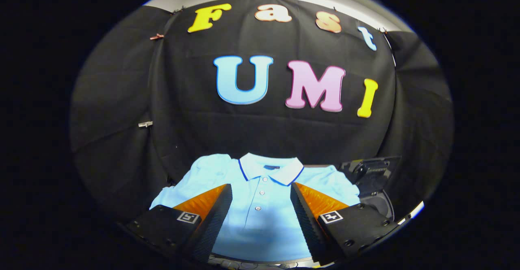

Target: Put the clothes into the washing machine and then close the washing machine lid.

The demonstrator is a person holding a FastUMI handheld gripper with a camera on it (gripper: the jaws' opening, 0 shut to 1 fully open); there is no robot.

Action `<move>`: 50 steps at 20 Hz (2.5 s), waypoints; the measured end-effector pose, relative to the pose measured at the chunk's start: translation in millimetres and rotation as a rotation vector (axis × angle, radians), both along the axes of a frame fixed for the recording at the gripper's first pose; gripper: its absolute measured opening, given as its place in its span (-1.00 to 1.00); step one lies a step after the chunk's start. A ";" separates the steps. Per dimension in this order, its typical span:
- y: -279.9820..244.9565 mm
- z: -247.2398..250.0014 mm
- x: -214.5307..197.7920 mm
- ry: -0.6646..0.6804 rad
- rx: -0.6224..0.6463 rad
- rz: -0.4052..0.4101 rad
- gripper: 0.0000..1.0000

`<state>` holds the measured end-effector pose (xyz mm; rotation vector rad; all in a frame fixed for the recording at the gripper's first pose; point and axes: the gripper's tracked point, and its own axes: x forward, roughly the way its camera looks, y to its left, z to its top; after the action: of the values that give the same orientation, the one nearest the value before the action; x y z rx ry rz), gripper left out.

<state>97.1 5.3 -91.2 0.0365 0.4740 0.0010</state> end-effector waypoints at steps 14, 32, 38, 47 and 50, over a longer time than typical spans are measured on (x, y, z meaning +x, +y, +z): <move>5.2 -91.4 23.0 0.443 0.006 0.075 0.91; -1.7 -80.7 28.0 0.430 -0.063 0.055 -0.89; -1.3 -54.5 30.1 0.311 -0.118 0.099 -0.90; -35.7 -19.6 28.1 0.284 0.012 0.088 -0.90; -55.1 -13.9 24.3 0.272 -0.008 0.074 -0.90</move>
<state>121.4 -49.8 -105.1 0.0111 0.7474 0.0670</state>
